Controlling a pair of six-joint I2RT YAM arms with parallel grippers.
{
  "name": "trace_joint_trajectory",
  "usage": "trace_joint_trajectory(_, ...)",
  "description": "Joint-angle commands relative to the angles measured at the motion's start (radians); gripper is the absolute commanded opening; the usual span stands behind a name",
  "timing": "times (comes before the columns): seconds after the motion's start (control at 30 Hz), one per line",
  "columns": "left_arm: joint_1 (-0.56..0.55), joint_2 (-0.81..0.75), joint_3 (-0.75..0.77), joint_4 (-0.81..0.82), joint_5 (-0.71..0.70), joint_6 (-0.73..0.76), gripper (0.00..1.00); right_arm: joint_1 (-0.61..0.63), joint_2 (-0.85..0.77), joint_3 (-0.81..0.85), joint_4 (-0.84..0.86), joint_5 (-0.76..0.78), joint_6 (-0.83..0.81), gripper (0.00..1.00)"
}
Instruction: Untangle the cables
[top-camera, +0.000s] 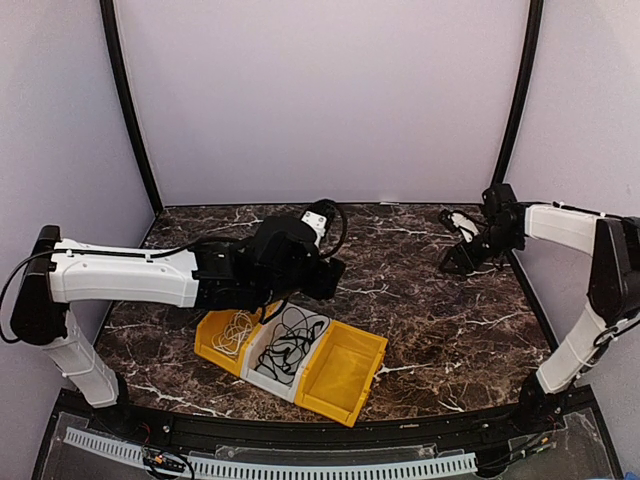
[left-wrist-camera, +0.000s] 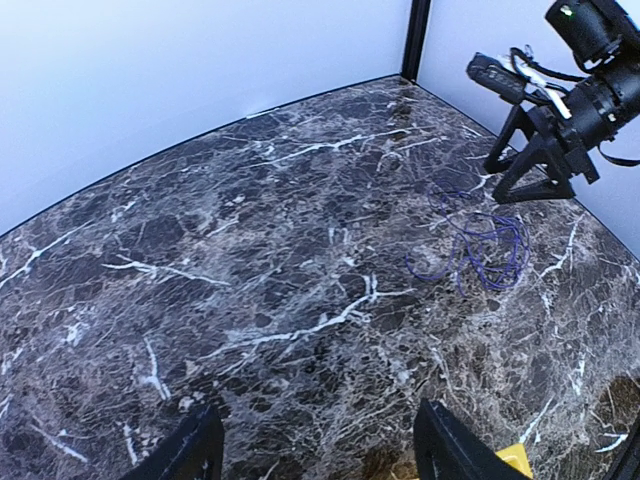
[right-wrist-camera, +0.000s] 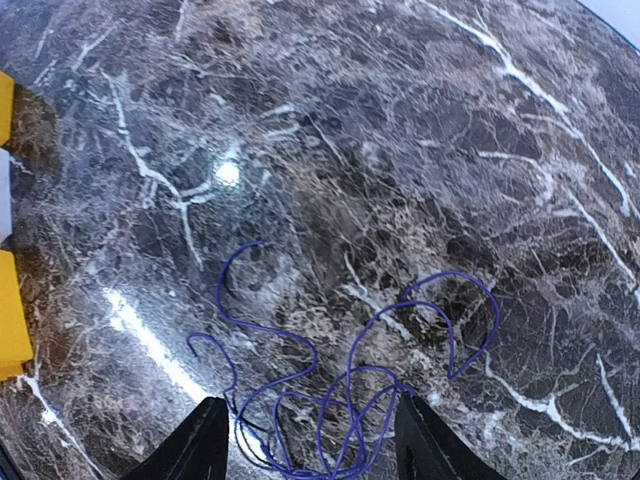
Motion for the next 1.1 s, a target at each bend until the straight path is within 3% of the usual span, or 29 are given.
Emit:
trace_joint_trajectory(0.0, 0.002, 0.013, 0.022, 0.097, 0.134, 0.009, 0.67, -0.008, 0.067, 0.043, 0.026, 0.136, 0.052, 0.56)
trace_joint_trajectory(0.2, 0.002, -0.01, -0.027, 0.125, 0.185, -0.015, 0.65, -0.027, 0.197, 0.112, 0.029, 0.174, 0.079, 0.43)
trace_joint_trajectory(0.47, 0.002, -0.025, -0.066, 0.144, 0.196, -0.051, 0.65, -0.042, 0.313, 0.197, 0.047, 0.245, 0.112, 0.39)
trace_joint_trajectory(0.83, 0.002, -0.029, -0.074, 0.153, 0.214, -0.069, 0.64, -0.041, 0.443, 0.278, 0.078, 0.232, 0.099, 0.37)
trace_joint_trajectory(0.9, 0.002, -0.03, -0.079, 0.157, 0.212, -0.07, 0.64, -0.041, 0.457, 0.281, 0.087, 0.221, 0.092, 0.24)
trace_joint_trajectory(0.97, 0.002, -0.027, -0.087, 0.165, 0.213, -0.073, 0.64, -0.041, 0.466, 0.282, 0.092, 0.21, 0.088, 0.04)
trace_joint_trajectory(1.07, 0.002, -0.017, -0.088, 0.176, 0.222, -0.076, 0.64, -0.041, 0.453, 0.275, 0.082, 0.185, 0.093, 0.0)
